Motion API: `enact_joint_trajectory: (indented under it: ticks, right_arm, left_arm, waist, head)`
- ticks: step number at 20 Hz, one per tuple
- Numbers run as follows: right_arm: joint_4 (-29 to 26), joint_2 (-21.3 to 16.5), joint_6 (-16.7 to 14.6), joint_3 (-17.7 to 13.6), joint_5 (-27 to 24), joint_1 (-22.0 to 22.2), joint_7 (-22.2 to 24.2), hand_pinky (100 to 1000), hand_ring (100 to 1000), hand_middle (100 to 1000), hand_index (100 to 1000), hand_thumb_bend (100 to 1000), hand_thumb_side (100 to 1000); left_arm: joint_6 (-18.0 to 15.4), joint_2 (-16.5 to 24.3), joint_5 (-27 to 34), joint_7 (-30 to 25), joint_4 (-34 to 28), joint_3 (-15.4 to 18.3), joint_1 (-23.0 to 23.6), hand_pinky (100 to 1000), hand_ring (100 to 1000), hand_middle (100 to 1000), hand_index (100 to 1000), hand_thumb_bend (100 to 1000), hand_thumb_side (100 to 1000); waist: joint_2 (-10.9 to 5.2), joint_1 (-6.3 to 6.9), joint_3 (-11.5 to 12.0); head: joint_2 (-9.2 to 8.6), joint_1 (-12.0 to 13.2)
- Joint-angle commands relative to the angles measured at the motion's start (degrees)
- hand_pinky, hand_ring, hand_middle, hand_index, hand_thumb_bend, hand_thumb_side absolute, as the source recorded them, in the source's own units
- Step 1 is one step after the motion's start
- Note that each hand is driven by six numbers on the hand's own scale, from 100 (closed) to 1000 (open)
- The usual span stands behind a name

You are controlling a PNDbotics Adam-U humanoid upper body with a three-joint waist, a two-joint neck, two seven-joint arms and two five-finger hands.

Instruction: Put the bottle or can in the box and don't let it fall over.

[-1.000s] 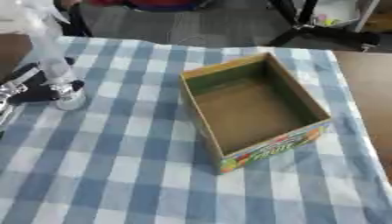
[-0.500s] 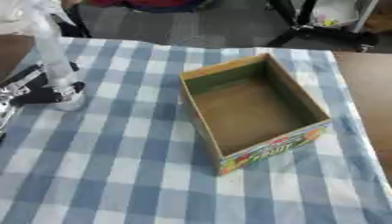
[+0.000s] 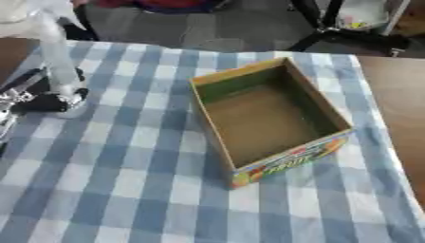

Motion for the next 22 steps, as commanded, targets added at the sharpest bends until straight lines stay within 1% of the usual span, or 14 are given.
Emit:
enact_joint_trajectory:
  ticks: [1, 8, 13, 18, 22]
  right_arm:
    - [-0.5, -1.1, -0.1, -0.4, 0.5, -0.3, 0.1, 839, 972, 1000, 1000, 100, 759]
    - [-0.5, -1.1, -0.2, -0.4, 0.5, -0.2, 0.1, 839, 972, 1000, 1000, 100, 757]
    - [-0.6, -1.1, -0.3, -0.4, 0.4, -0.2, 0.2, 839, 972, 1000, 1000, 100, 754]
    - [-0.8, -1.3, -0.5, -0.5, 0.2, -0.2, 0.1, 839, 972, 1000, 1000, 100, 748]
    - [-1.1, -1.6, -0.6, -0.5, 0.0, -0.2, 0.0, 839, 972, 1000, 1000, 100, 743]
  left_arm:
    - [0.9, 1.4, 0.6, 0.3, -0.6, 0.2, -0.4, 1000, 810, 831, 673, 100, 100]
    - [2.0, 1.1, 3.0, -0.9, -0.8, 0.2, -0.5, 1000, 819, 848, 601, 100, 100]
    - [4.1, 0.9, 6.8, -1.6, -1.9, 0.2, -0.5, 1000, 819, 852, 551, 100, 113]
    - [6.6, 0.7, 11.6, -0.9, -4.6, 0.4, -0.9, 1000, 813, 851, 528, 100, 135]
    - [8.3, 0.6, 15.1, 0.4, -8.8, 0.0, -1.7, 1000, 812, 854, 522, 100, 145]
  waist:
    - [-0.72, -0.08, 0.1]
    - [-0.71, -0.18, 0.2]
    - [-0.69, -0.20, 0.2]
    - [-0.77, -0.19, 0.2]
    - [-0.96, -0.11, 0.1]
  head:
    - [-0.73, 0.0]
    - [-0.66, -0.2]
    - [-0.66, -0.3]
    - [-0.47, -0.5]
    - [-0.28, -0.7]
